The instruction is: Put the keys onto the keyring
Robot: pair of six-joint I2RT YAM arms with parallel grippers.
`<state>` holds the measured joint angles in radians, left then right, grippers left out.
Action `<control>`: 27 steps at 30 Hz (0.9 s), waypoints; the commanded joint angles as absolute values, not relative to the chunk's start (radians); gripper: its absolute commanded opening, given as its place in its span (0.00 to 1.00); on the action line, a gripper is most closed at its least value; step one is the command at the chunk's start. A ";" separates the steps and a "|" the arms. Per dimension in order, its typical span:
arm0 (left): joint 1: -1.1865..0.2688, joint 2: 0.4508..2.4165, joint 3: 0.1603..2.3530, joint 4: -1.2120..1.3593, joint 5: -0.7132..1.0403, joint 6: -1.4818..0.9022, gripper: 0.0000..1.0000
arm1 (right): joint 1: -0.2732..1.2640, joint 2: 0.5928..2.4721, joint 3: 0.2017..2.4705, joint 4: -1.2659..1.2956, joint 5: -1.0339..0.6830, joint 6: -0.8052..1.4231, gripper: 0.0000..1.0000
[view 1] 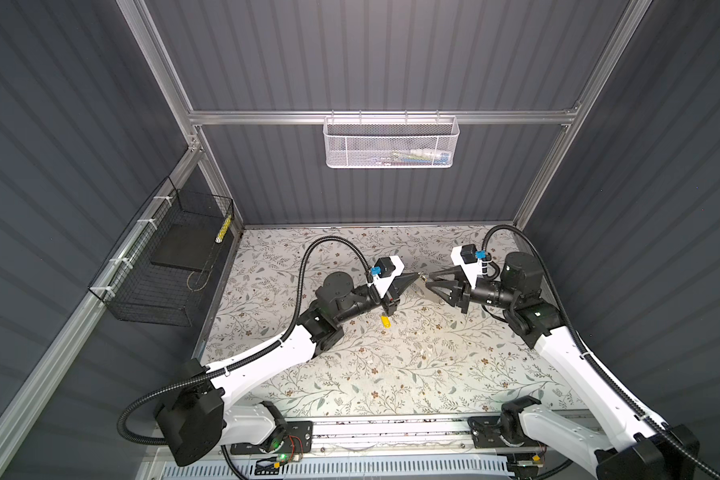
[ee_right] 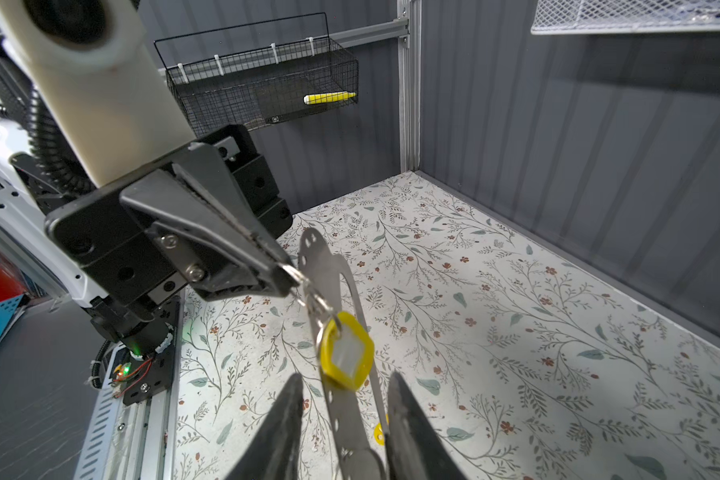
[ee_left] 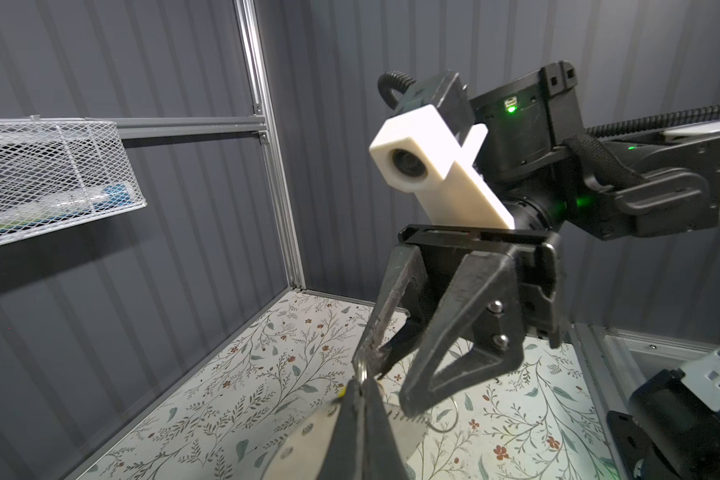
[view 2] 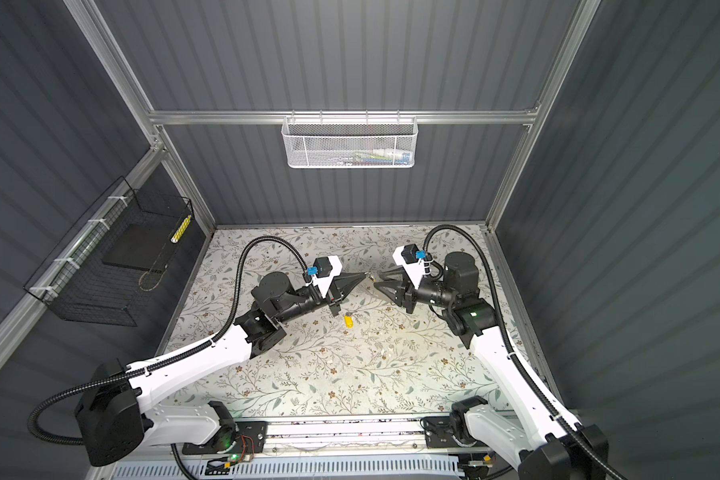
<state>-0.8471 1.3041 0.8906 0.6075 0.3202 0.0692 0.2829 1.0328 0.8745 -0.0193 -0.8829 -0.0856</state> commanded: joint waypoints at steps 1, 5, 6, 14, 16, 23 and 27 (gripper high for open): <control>-0.838 1.283 0.902 0.636 0.364 0.058 0.00 | 0.281 1.044 0.910 0.000 -0.885 -0.076 0.30; -0.836 1.287 0.908 0.628 0.380 0.060 0.00 | 0.281 1.045 0.914 0.002 -0.871 -0.077 0.27; -0.837 1.288 0.909 0.626 0.383 0.061 0.00 | 0.281 1.045 0.914 0.002 -0.868 -0.077 0.27; -0.833 1.293 0.918 0.621 0.398 0.061 0.00 | 0.282 1.051 0.930 -0.012 -0.900 -0.093 0.20; -0.834 1.297 0.920 0.620 0.398 0.059 0.00 | 0.282 1.049 0.925 -0.012 -0.933 -0.104 0.19; -0.824 1.305 0.920 0.629 0.393 0.047 0.00 | 0.284 1.045 0.918 -0.051 -0.977 -0.135 0.21; -0.821 1.314 0.927 0.636 0.406 0.038 0.00 | 0.285 1.040 0.921 -0.062 -0.988 -0.144 0.19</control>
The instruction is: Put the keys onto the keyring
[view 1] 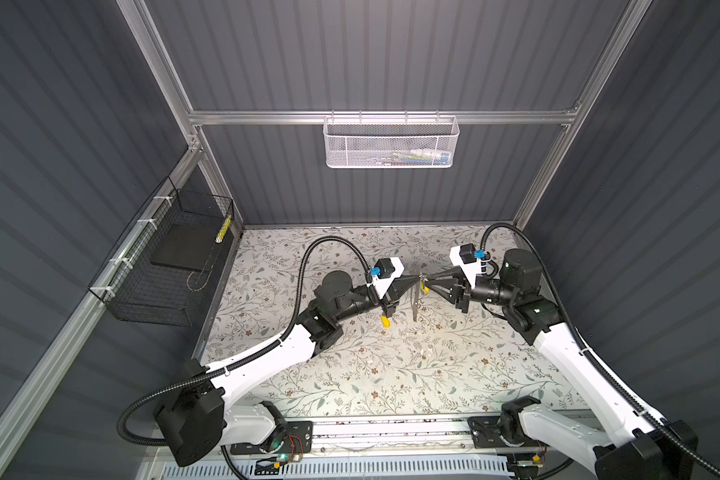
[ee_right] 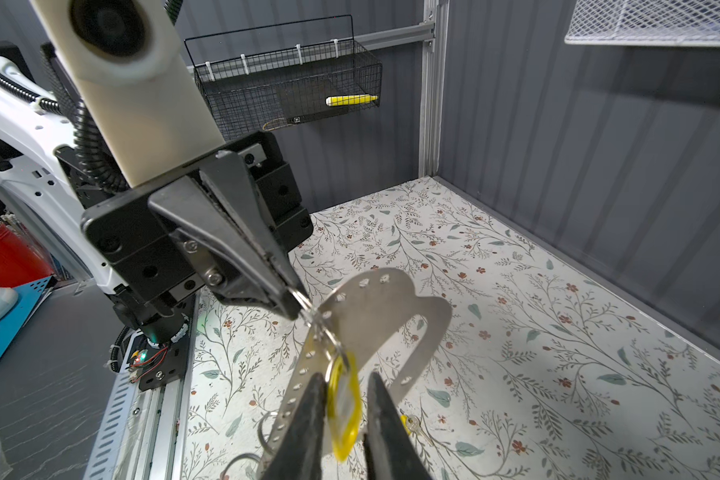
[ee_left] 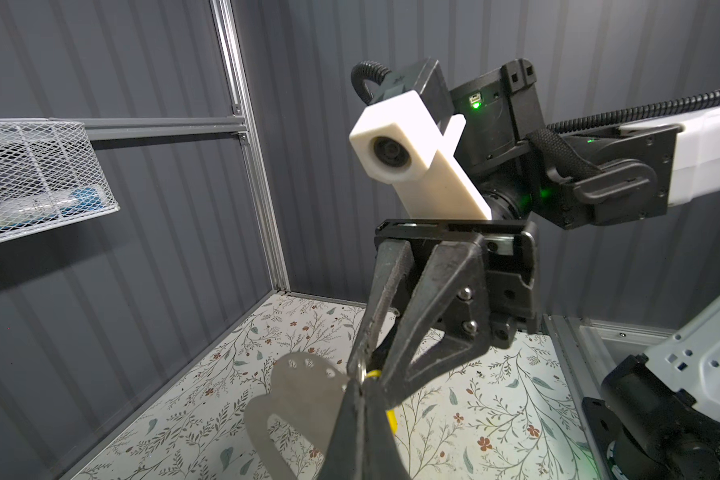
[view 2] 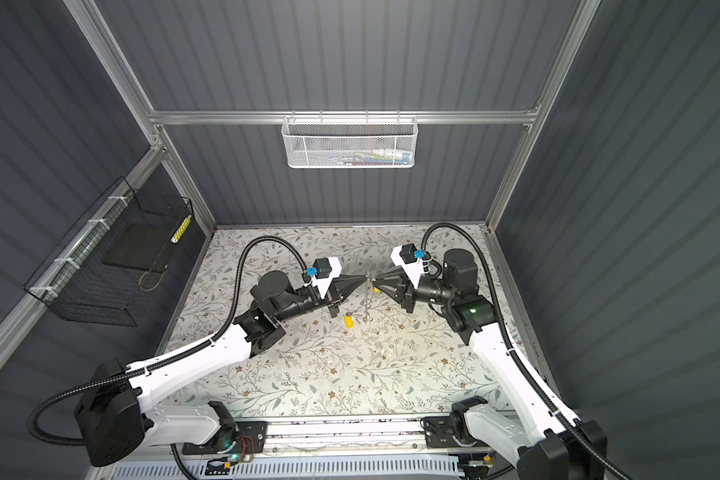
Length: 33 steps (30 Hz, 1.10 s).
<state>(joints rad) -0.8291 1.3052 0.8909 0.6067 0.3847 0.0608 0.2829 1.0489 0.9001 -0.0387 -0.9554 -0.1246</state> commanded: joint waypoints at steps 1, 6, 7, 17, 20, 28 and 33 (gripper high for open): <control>-0.820 1.316 0.927 0.638 0.409 0.034 0.00 | 0.285 1.040 0.922 -0.063 -0.994 -0.145 0.18; -0.813 1.327 0.928 0.656 0.426 0.017 0.00 | 0.290 1.049 0.927 -0.060 -1.002 -0.147 0.11; -0.811 1.328 0.927 0.661 0.431 0.013 0.00 | 0.290 1.051 0.927 -0.058 -1.000 -0.147 0.10; -0.777 1.339 0.908 0.733 0.491 -0.052 0.00 | 0.296 1.061 0.931 -0.066 -0.986 -0.156 0.02; -0.770 1.341 0.903 0.750 0.503 -0.067 0.00 | 0.298 1.063 0.931 -0.067 -0.990 -0.158 0.02; -0.765 1.362 0.902 0.788 0.529 -0.097 0.00 | 0.313 1.076 0.949 -0.090 -1.000 -0.175 0.00; -0.764 1.368 0.903 0.799 0.536 -0.106 0.00 | 0.325 1.087 0.964 -0.120 -1.002 -0.195 0.00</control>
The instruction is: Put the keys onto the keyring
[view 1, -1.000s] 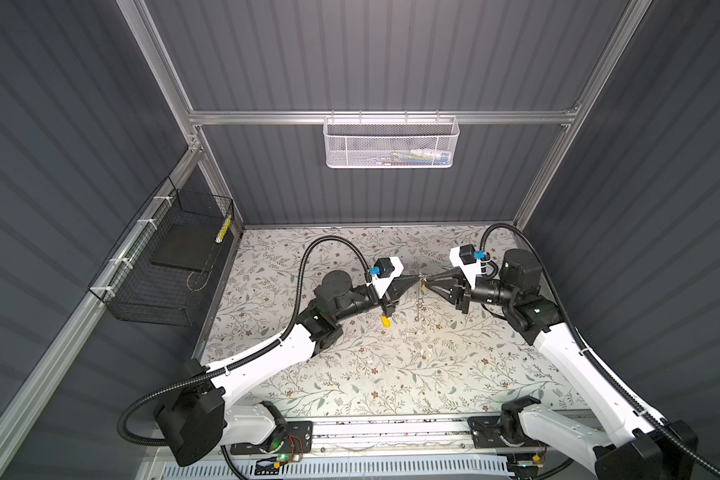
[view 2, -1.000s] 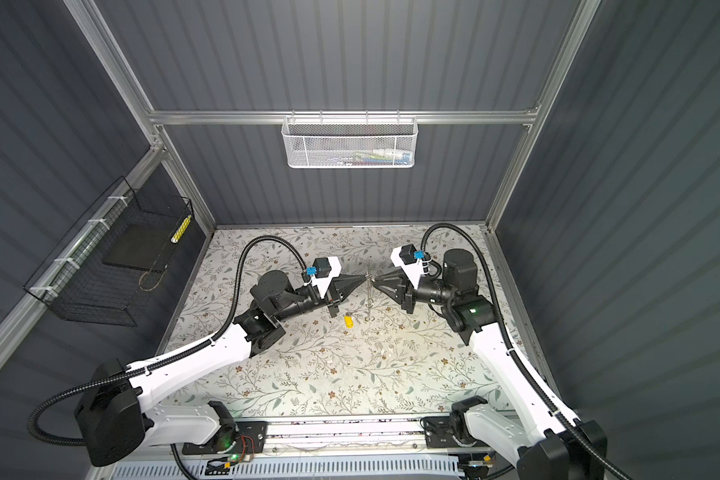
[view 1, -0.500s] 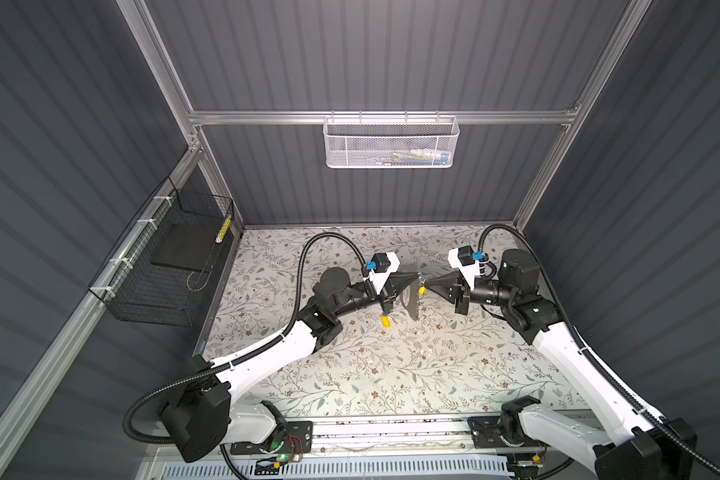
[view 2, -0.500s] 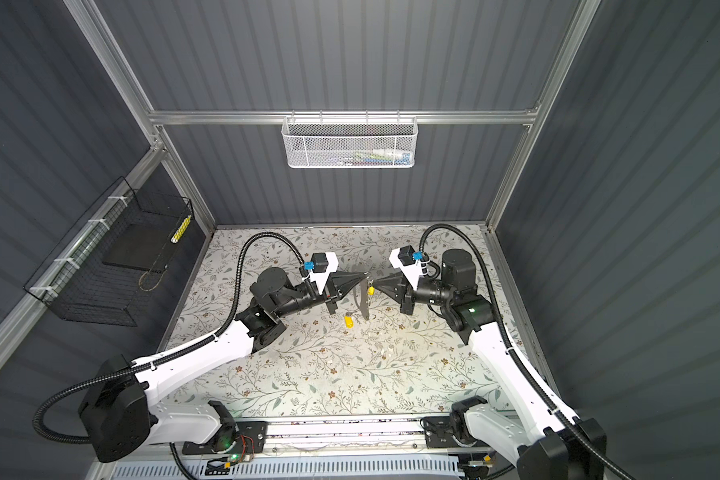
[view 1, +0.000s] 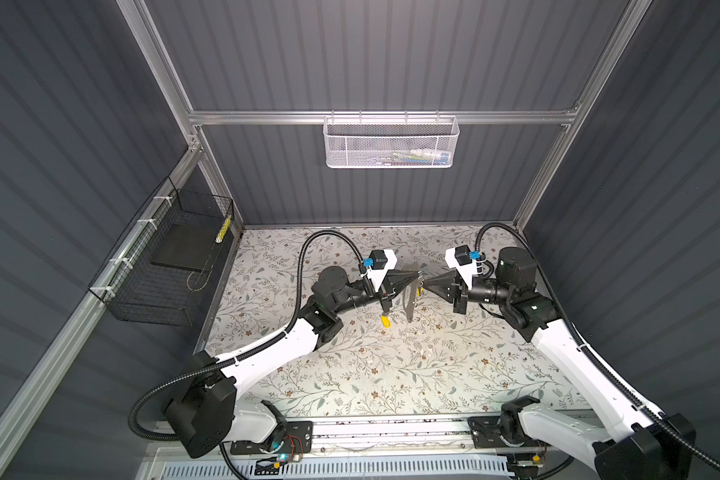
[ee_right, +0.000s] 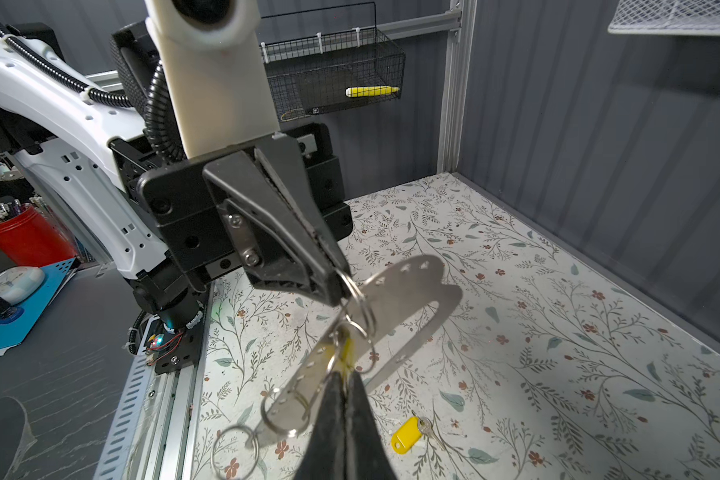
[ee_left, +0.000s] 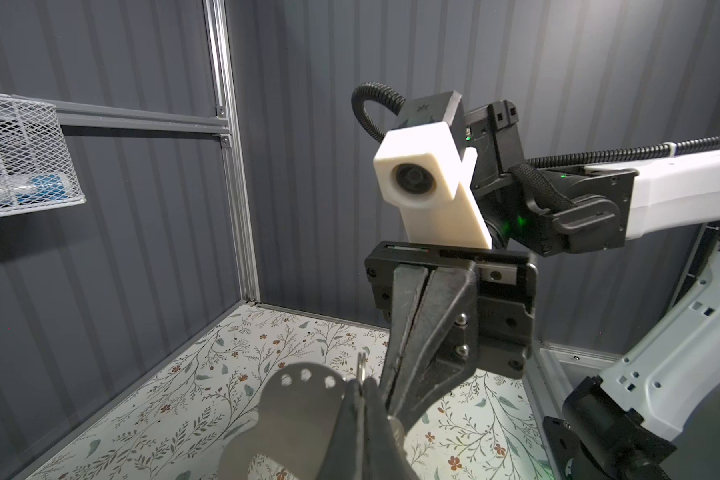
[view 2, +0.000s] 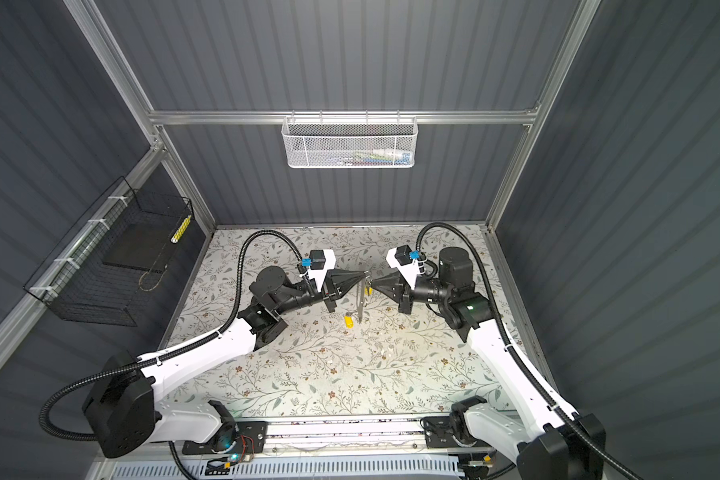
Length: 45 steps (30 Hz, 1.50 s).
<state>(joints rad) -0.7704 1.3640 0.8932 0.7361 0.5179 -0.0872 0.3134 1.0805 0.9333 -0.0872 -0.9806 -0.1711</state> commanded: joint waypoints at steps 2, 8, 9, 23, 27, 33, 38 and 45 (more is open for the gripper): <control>-0.764 1.368 0.901 0.803 0.539 -0.109 0.00 | 0.330 1.091 0.969 -0.128 -1.004 -0.202 0.00; -0.764 1.373 0.897 0.816 0.547 -0.121 0.00 | 0.336 1.098 0.977 -0.132 -1.005 -0.206 0.00; -0.764 1.373 0.896 0.818 0.547 -0.123 0.00 | 0.336 1.101 0.978 -0.132 -1.006 -0.206 0.00; -0.756 1.350 0.877 0.806 0.541 -0.115 0.00 | 0.310 1.031 0.949 -0.131 -0.863 -0.178 0.28; -0.755 1.353 0.875 0.803 0.562 -0.116 0.00 | 0.308 1.007 0.949 -0.121 -0.850 -0.171 0.29; -0.756 1.368 0.890 0.787 0.625 -0.118 0.00 | 0.309 1.024 0.974 -0.117 -0.874 -0.182 0.31; -0.755 1.381 0.909 0.768 0.660 -0.120 0.00 | 0.308 1.050 0.999 -0.119 -0.902 -0.191 0.33; -0.754 1.400 0.927 0.753 0.670 -0.119 0.00 | 0.310 1.058 1.015 -0.121 -0.930 -0.200 0.33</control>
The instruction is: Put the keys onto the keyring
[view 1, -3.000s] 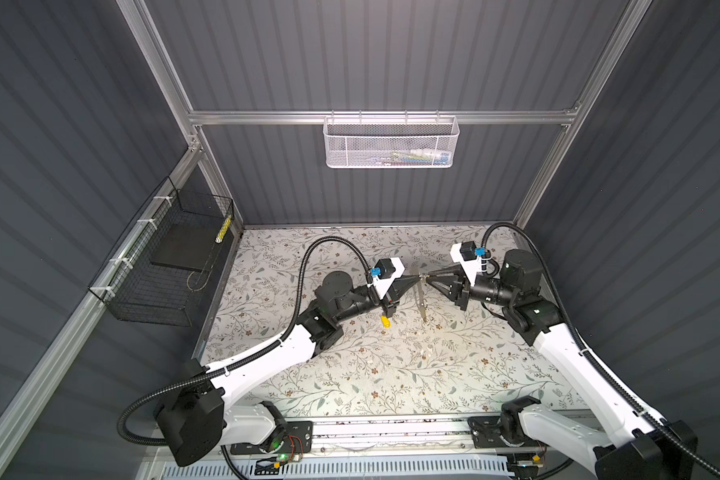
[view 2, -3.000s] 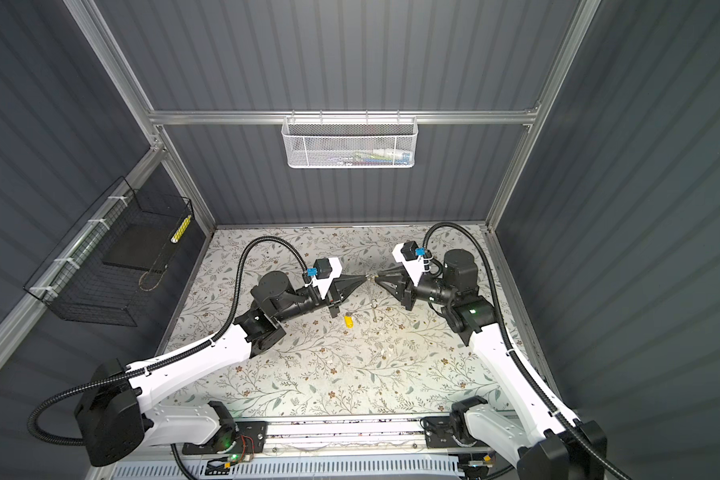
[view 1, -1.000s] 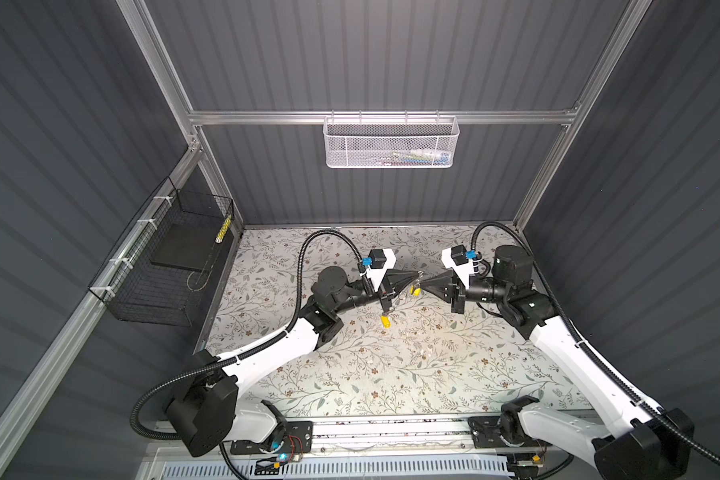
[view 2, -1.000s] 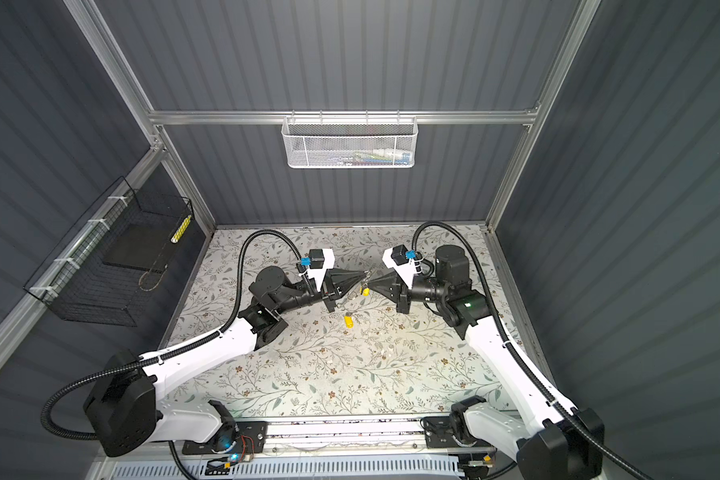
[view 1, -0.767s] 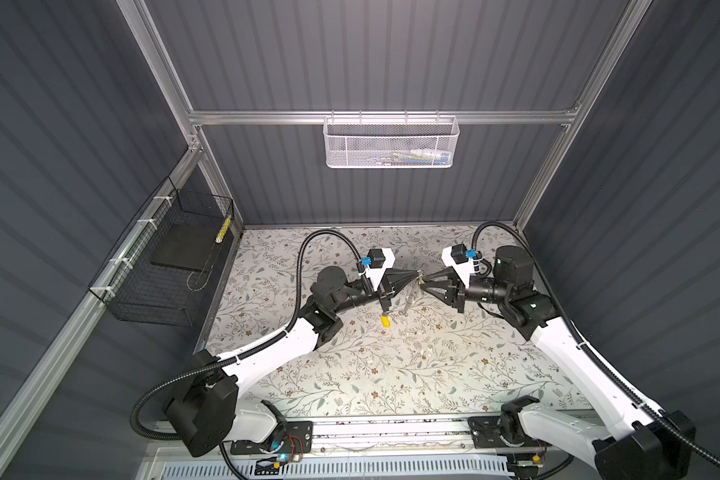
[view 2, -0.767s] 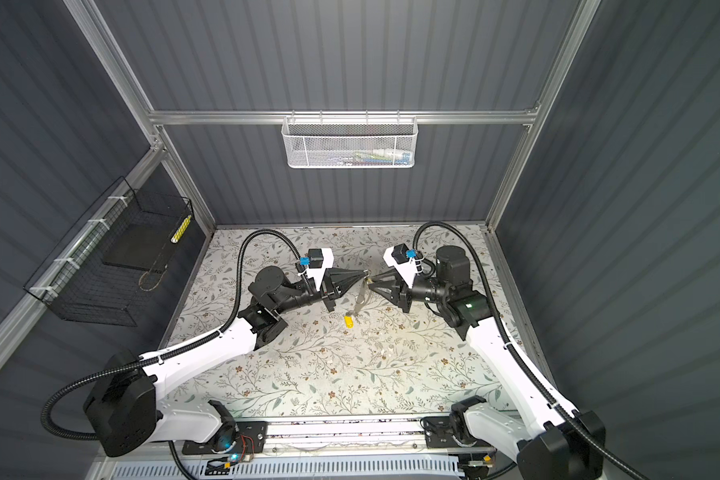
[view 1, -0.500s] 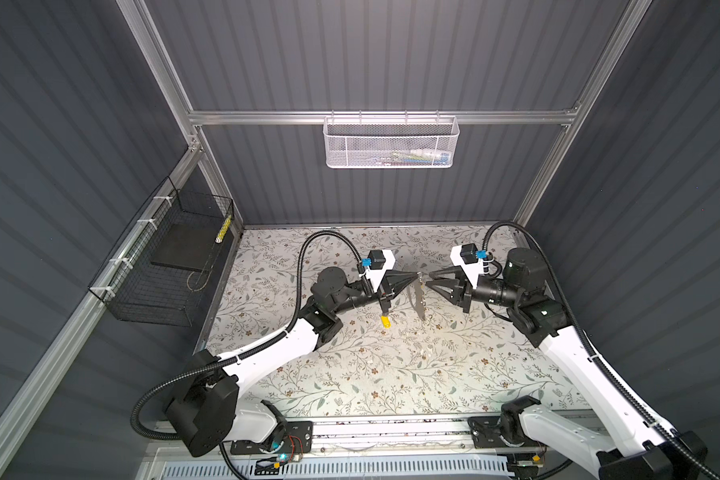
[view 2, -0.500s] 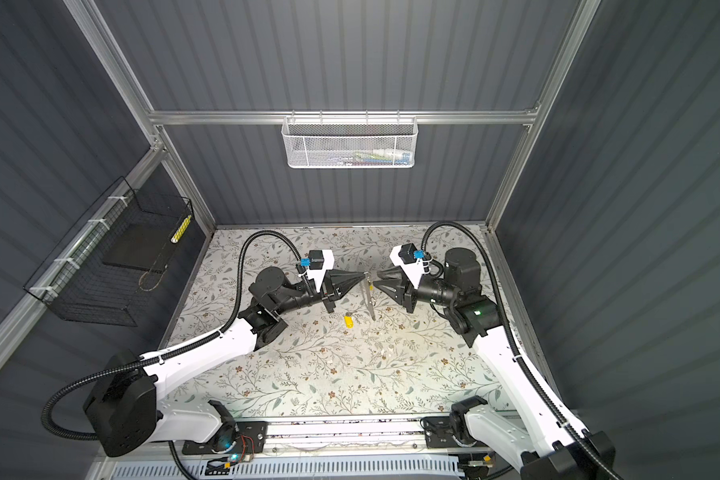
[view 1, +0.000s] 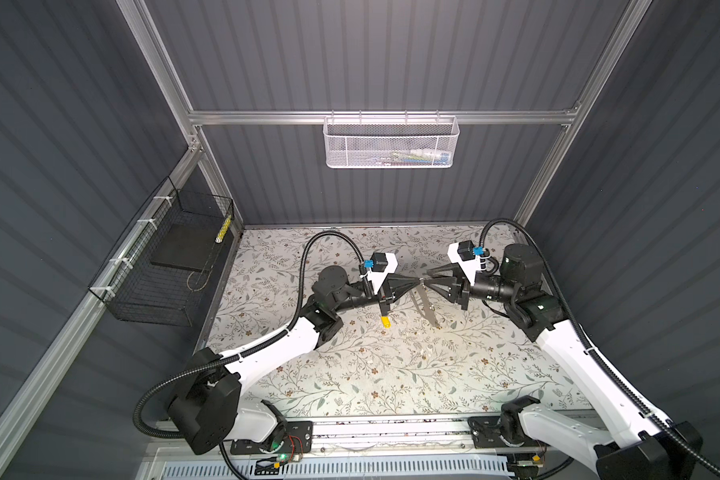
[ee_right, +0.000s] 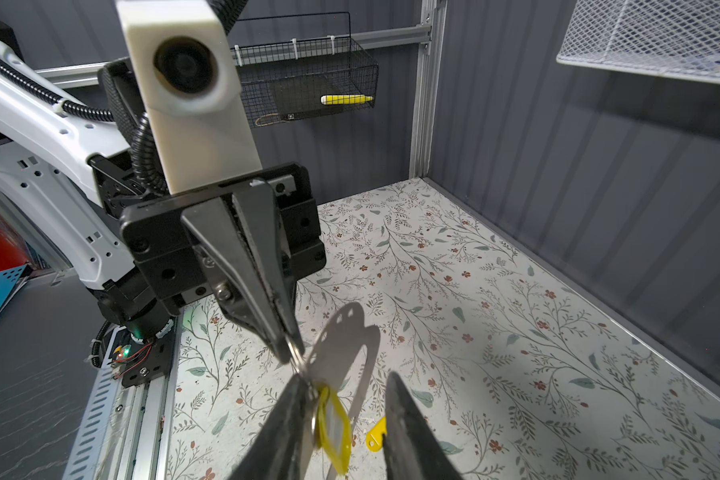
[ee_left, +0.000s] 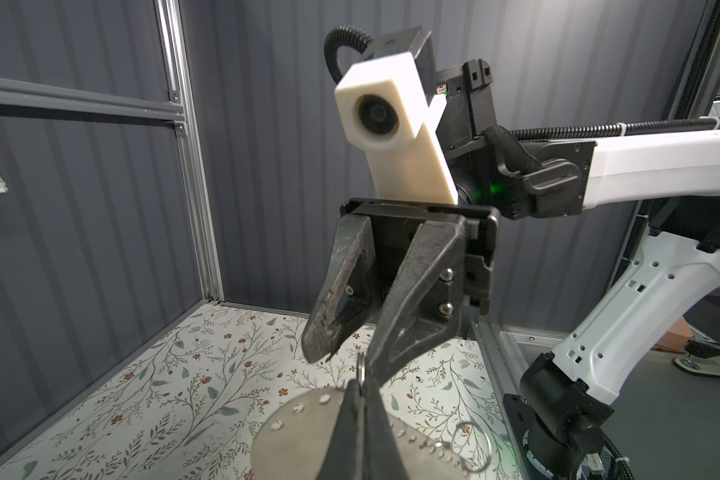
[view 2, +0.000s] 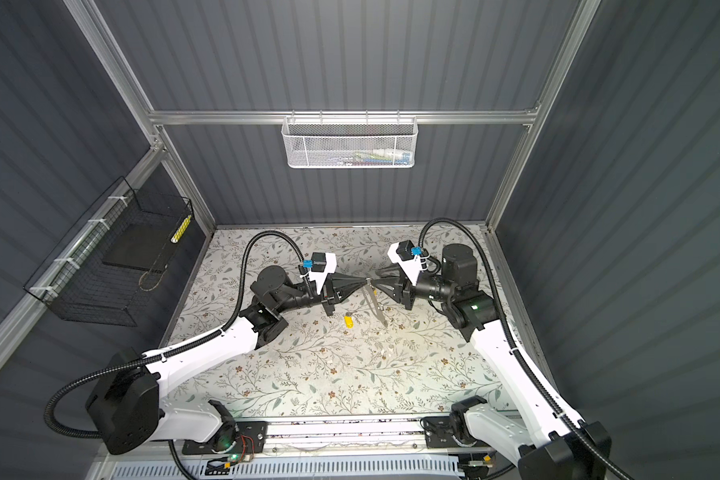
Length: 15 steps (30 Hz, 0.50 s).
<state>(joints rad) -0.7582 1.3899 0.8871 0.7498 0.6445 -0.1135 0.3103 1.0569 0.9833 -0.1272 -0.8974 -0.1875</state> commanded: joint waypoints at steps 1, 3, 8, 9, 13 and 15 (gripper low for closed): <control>-0.755 1.402 0.929 0.753 0.665 -0.120 0.00 | 0.310 1.058 1.015 -0.123 -0.936 -0.202 0.33; -0.755 1.403 0.931 0.755 0.668 -0.118 0.00 | 0.310 1.060 1.015 -0.124 -0.939 -0.202 0.32; -0.756 1.405 0.935 0.759 0.673 -0.118 0.00 | 0.310 1.074 1.022 -0.146 -0.959 -0.212 0.29; -0.755 1.404 0.935 0.760 0.672 -0.118 0.00 | 0.309 1.074 1.019 -0.146 -0.960 -0.211 0.28; -0.755 1.406 0.940 0.758 0.671 -0.117 0.00 | 0.311 1.080 1.015 -0.144 -0.966 -0.210 0.26; -0.755 1.410 0.945 0.757 0.670 -0.118 0.00 | 0.311 1.083 1.018 -0.146 -0.974 -0.212 0.24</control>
<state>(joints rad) -0.7582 1.4014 0.9024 0.7380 0.6556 -0.1135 0.3103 1.0756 0.9962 -0.1364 -0.9443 -0.2043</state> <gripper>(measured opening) 0.042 0.249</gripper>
